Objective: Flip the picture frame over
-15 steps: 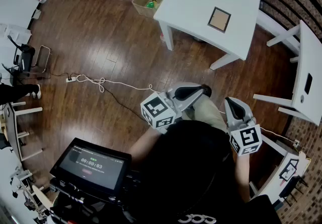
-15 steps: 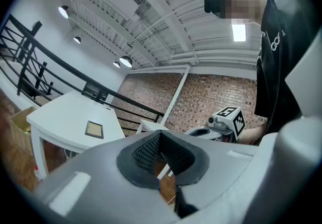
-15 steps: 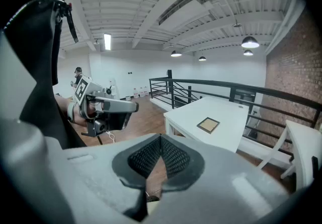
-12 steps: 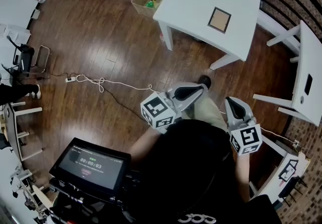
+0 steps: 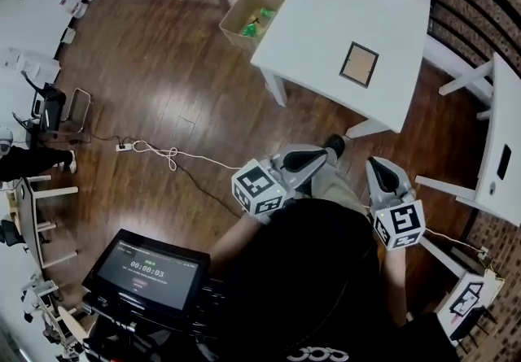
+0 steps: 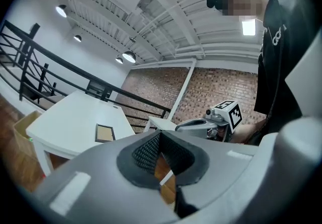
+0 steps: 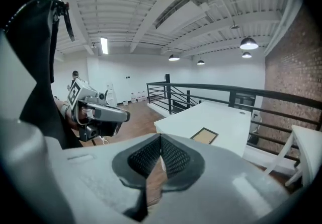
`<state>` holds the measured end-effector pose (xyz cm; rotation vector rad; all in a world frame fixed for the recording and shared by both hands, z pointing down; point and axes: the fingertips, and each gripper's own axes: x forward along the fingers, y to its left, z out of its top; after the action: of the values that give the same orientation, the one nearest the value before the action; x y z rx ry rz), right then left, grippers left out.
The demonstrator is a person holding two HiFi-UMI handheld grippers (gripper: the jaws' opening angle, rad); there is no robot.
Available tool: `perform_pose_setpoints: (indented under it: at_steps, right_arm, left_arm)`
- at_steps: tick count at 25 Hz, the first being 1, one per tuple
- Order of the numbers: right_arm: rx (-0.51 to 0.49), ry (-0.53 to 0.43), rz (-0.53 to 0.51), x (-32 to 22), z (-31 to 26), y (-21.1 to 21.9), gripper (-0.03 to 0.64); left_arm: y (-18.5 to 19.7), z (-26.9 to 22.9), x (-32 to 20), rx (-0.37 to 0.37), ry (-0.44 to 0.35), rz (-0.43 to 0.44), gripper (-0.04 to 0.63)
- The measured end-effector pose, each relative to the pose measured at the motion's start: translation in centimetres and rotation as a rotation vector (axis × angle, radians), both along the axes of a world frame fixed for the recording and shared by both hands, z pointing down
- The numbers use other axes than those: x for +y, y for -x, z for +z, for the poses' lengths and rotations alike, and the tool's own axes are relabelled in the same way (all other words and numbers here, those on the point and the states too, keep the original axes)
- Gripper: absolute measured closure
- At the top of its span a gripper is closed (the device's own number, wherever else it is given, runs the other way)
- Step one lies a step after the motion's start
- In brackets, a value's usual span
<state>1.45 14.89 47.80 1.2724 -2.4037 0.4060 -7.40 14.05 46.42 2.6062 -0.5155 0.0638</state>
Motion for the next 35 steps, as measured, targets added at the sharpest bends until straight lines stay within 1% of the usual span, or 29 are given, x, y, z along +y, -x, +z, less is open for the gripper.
perform_pose_setpoints:
  at_steps: [3, 5, 10, 13, 18, 21, 26, 32, 35]
  right_arm:
    - [0.0, 0.017, 0.002, -3.8, 0.6, -0.9, 0.624]
    - [0.004, 0.035, 0.014, -5.3, 1.1, -2.1, 0.624]
    - [0.002, 0.077, 0.033, -9.0, 2.2, -5.3, 0.624]
    - [-0.013, 0.108, 0.028, -11.6, 4.0, -7.3, 0.624]
    - [-0.025, 0.166, 0.002, -16.1, 8.0, -9.6, 0.624]
    - [-0.02, 0.196, -0.025, -17.4, 9.8, -10.0, 0.624]
    - [0.002, 0.254, -0.033, -18.8, 12.9, -10.7, 0.624]
    - [0.02, 0.303, -0.057, -19.2, 15.6, -9.2, 0.624]
    - [0.016, 0.33, -0.069, -19.1, 16.6, -8.5, 0.598]
  left_arm:
    - [-0.4, 0.8, -4.0, -0.031, 0.014, 0.005, 0.583]
    - [-0.9, 1.5, -6.0, -0.052, 0.023, 0.001, 0.583]
    - [-2.7, 4.5, -10.3, -0.133, 0.068, -0.01, 0.583]
    - [-4.4, 6.6, -13.1, -0.166, 0.086, -0.019, 0.583]
    - [-6.7, 10.9, -17.5, -0.244, 0.124, -0.017, 0.583]
    - [-7.5, 12.1, -18.6, -0.279, 0.138, -0.01, 0.583]
    - [-8.6, 13.1, -20.4, -0.31, 0.155, -0.02, 0.583]
    - [-8.4, 14.7, -21.2, -0.381, 0.153, 0.012, 0.583]
    - [-8.1, 16.0, -21.7, -0.43, 0.164, 0.015, 0.583]
